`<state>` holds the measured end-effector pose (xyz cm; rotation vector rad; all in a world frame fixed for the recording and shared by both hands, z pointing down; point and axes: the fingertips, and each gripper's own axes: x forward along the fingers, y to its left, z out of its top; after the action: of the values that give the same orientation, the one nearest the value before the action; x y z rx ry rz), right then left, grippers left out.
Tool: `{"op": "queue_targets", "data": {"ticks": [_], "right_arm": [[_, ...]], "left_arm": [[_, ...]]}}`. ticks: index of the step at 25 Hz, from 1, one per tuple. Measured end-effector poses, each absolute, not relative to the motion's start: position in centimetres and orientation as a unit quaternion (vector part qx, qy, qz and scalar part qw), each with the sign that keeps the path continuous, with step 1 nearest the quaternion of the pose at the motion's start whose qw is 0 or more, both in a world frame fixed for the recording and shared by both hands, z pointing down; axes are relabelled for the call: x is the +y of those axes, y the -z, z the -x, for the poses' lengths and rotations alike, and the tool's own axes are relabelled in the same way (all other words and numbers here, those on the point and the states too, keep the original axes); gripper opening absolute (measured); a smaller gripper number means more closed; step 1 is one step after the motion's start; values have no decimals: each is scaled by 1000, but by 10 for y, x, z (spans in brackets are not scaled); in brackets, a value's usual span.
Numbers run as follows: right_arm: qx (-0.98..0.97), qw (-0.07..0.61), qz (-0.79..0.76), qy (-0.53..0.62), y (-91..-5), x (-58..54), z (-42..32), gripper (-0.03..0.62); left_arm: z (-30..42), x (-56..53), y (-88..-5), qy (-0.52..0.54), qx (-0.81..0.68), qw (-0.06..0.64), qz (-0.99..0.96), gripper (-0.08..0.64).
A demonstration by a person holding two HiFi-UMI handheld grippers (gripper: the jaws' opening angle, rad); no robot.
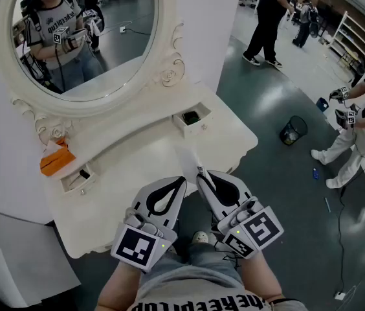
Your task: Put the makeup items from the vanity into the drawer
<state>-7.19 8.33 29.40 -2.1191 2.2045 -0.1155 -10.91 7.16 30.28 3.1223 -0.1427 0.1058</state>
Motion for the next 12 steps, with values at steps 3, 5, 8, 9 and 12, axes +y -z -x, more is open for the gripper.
{"op": "queue_targets", "data": {"ticks": [3,5,8,9,12], "right_arm": [[720,42,691,37,-293,81,71,51],[721,42,691,38,-293,80,69,51],[721,42,690,38,-292,79,62,51],[722,42,690,38,-292,79,60,51],[724,42,688,37,-291,78,53,51]], "left_arm": [[108,69,-303,-33,-47,5,-998,14],[105,67,-302,-32,-48,5,-998,14],[99,65,-300,-31,-51,5,-998,14],[97,65,-300,-30,-52,5,-998,14],[90,63,-300,-30,-54,5,-998,14]]}}
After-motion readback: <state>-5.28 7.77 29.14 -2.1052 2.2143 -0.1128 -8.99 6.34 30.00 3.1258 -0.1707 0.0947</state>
